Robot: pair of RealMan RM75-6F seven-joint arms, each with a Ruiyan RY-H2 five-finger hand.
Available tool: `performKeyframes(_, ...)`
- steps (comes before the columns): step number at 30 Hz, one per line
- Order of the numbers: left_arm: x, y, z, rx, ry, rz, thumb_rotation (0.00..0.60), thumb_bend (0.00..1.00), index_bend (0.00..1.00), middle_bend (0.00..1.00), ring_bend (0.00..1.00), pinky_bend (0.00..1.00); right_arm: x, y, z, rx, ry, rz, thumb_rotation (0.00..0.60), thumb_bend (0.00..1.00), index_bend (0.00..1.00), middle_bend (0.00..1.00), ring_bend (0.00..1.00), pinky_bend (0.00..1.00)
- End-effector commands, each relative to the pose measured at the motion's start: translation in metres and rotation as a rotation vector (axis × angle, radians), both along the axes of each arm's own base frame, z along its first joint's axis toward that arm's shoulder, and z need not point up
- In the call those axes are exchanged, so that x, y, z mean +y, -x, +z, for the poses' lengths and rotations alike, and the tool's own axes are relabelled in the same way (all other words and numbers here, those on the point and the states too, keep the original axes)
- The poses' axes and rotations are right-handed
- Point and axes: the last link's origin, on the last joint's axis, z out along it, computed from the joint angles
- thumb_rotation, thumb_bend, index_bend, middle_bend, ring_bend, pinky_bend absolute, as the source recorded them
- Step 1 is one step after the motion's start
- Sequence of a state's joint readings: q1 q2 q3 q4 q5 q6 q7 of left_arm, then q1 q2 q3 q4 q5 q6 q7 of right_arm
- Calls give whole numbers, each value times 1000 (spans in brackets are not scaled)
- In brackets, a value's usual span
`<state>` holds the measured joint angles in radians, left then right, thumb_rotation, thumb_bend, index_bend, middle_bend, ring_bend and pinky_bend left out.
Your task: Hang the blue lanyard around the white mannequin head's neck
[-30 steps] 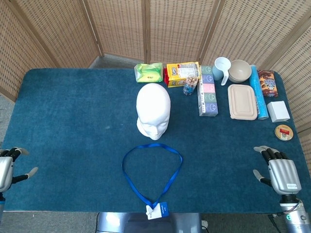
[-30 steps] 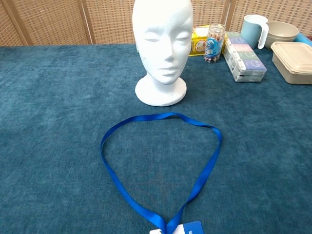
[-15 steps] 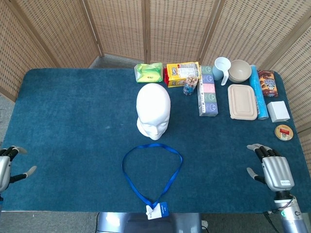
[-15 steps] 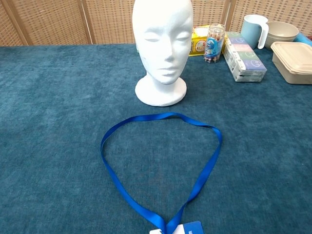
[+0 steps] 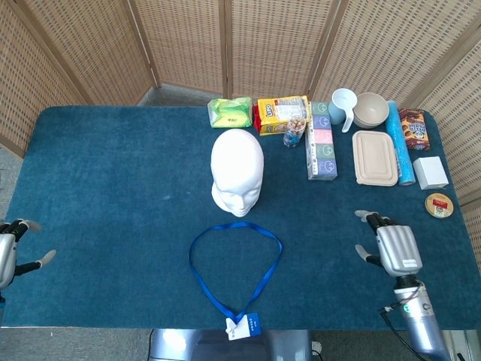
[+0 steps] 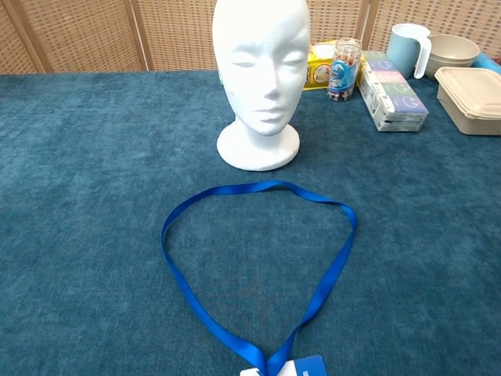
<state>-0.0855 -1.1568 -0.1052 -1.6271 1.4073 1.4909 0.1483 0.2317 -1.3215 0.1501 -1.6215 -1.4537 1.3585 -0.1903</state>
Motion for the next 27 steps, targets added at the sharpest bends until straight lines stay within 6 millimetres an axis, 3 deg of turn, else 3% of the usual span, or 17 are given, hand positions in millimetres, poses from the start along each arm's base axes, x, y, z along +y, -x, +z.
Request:
performKeyframes(1, 9, 0, -2, 3, 6, -3, 488, 117, 416, 421, 422, 299, -15, -20, -21, 9, 19, -24, 600, 256, 250, 410, 612, 742)
performKeyframes(10, 30, -3, -8, 19, 33, -20, 485, 117, 417, 421, 422, 298, -33, -57, -53, 49, 7, -47, 600, 243, 271, 440, 657, 769)
performKeyframes(13, 37, -5, -8, 24, 32, -31, 488, 117, 417, 421, 422, 298, -36, -67, -61, 87, 16, -37, 600, 225, 335, 462, 670, 748)
performKeyframes(21, 54, -16, -7, 36, 33, -74, 484, 117, 416, 421, 422, 299, -40, -96, -83, 120, -18, 16, 594, 206, 416, 603, 814, 849)
performKeyframes(27, 64, -23, -6, 34, 40, -96, 484, 117, 416, 421, 422, 299, -41, -112, -98, 131, -61, 33, 560, 204, 418, 631, 859, 870)
